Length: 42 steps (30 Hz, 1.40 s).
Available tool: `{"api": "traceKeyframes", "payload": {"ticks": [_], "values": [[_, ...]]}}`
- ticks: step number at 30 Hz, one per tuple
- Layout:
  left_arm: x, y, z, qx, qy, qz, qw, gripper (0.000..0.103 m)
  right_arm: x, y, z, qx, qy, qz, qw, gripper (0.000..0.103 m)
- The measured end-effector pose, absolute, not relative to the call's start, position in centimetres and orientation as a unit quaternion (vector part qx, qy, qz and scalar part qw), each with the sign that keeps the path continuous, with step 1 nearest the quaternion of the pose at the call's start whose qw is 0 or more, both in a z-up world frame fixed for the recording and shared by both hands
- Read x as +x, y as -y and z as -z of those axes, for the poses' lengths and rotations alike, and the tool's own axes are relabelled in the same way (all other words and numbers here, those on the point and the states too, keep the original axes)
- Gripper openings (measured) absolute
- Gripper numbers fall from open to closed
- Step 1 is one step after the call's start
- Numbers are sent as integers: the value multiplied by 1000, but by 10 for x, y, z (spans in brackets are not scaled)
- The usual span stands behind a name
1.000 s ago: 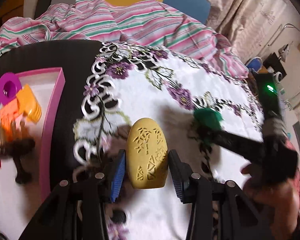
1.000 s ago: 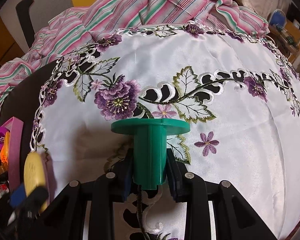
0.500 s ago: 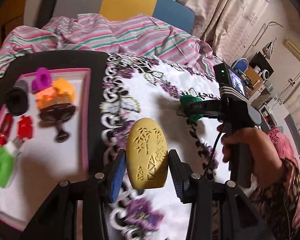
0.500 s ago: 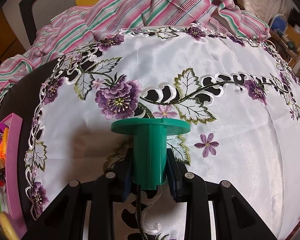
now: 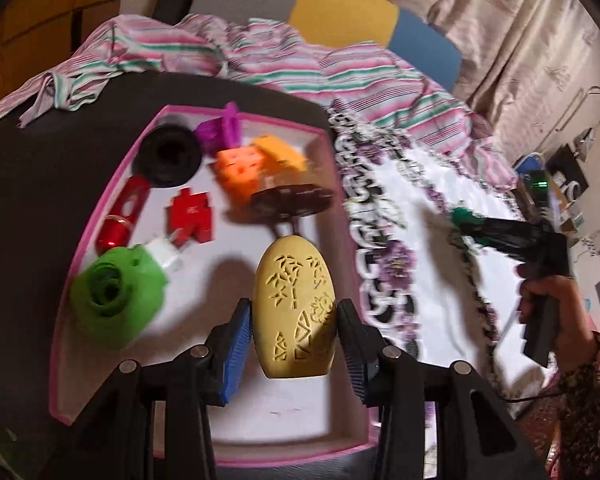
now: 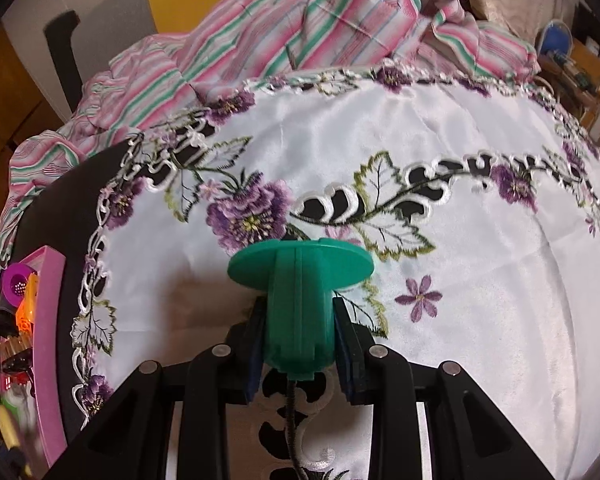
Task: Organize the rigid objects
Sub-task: 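Carry the yellow soap bar into the tray and open the left tool, then carry the green stopper into the tray and open the right tool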
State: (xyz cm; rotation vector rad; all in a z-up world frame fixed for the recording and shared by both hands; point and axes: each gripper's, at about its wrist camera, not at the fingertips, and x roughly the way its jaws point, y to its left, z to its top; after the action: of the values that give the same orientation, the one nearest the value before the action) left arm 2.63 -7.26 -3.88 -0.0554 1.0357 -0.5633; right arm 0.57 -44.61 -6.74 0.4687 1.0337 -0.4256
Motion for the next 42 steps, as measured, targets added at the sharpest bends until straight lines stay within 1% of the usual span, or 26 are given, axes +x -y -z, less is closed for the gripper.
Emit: {"api": "traceKeyframes", "payload": {"ticks": [5, 8, 9, 16, 19, 23, 29, 39, 42], "values": [[45, 72, 52, -22, -499, 251, 829, 43, 6, 443, 61, 217, -471, 194, 833, 30], [51, 75, 57, 3, -497, 232, 836, 41, 5, 443, 59, 219, -464, 192, 837, 30], [52, 74, 56, 4, -494, 225, 840, 43, 6, 443, 58, 220, -461, 191, 838, 30], [42, 53, 37, -31, -469, 232, 852, 48, 2, 441, 51, 232, -441, 180, 848, 30], [30, 43, 28, -39, -456, 236, 857, 48, 0, 435, 42, 225, -424, 167, 861, 30], [18, 32, 31, -42, -470, 248, 846, 48, 0, 420, 32, 221, -412, 136, 873, 30], [7, 16, 38, -44, -476, 247, 843, 48, -7, 388, 22, 249, -407, 92, 874, 30], [-5, 5, 33, -46, -455, 268, 848, 48, -24, 306, 4, 201, -418, 29, 886, 30], [-11, 0, 31, -43, -448, 269, 852, 48, -29, 280, 1, 205, -421, 0, 883, 30]]}}
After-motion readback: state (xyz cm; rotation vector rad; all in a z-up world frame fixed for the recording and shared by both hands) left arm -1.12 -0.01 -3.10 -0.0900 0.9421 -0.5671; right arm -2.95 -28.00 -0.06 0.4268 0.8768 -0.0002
